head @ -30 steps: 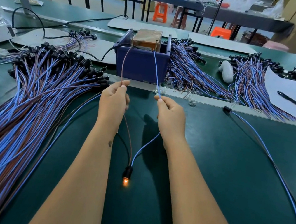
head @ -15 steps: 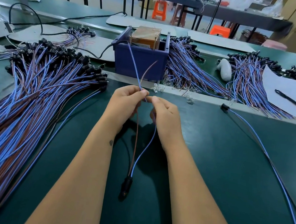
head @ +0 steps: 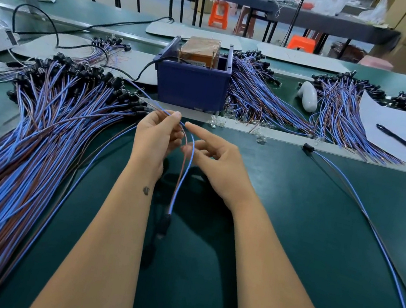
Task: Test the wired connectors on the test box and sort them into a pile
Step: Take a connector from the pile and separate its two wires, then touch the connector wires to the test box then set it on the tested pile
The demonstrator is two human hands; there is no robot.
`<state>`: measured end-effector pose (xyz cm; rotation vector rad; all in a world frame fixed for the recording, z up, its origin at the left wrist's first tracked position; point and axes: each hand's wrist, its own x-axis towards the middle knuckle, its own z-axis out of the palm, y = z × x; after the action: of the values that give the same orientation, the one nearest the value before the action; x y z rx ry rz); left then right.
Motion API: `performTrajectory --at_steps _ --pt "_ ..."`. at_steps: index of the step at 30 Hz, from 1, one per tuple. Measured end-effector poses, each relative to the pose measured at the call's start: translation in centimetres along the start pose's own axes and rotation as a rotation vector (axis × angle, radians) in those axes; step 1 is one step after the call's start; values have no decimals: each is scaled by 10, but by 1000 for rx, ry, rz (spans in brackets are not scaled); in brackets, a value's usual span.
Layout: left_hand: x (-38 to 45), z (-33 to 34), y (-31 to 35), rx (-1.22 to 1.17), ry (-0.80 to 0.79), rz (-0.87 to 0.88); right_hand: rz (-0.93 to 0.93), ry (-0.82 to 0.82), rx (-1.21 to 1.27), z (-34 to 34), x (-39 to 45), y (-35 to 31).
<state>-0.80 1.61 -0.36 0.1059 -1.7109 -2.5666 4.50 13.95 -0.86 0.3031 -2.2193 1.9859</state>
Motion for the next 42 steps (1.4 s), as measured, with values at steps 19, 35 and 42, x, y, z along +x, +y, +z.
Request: performTrajectory --at_steps 19,35,42 --pt "-6 6 -10 368 -124 196 49 425 442 -15 7 2" --pt "-28 30 -28 956 -610 317 380 595 -929 -95 -12 5" --pt "-28 30 -30 974 -614 329 523 547 -1241 -103 -22 -2"
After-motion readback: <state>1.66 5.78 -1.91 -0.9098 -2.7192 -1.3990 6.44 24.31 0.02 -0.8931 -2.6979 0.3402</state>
